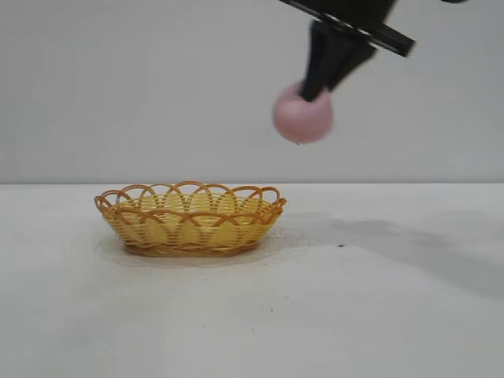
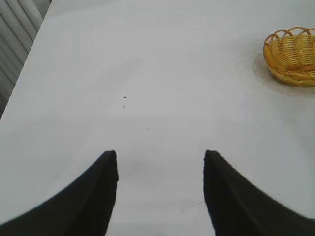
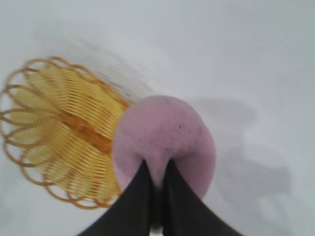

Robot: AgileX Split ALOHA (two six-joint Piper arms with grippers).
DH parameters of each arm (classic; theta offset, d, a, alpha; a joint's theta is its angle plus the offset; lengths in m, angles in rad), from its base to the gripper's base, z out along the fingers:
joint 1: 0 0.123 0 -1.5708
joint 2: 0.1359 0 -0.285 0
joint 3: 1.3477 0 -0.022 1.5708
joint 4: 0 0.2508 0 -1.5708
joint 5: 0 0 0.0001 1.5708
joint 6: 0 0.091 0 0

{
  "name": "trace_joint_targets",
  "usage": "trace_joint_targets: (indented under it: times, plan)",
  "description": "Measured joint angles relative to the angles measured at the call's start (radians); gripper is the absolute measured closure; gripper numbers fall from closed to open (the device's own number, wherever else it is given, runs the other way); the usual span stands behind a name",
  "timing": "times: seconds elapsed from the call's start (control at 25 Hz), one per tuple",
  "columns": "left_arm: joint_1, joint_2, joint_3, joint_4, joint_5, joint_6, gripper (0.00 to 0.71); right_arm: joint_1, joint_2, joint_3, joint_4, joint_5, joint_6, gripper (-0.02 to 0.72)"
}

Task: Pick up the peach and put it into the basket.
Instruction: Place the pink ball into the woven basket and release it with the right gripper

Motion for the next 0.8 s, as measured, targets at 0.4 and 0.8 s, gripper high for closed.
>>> trace_joint_targets:
  times: [0.4, 0.8]
  plan:
    - [0.0, 0.0, 0.0, 0.0, 0.0, 0.0, 0.37, 0.028, 0.112, -0.006, 0.024, -0.05, -0.021, 0.645]
    - [0.0, 0.0, 0.0, 0.0, 0.0, 0.0, 0.37, 0.03, 0.068, -0.043, 0.034, -0.097, -0.011, 0.363]
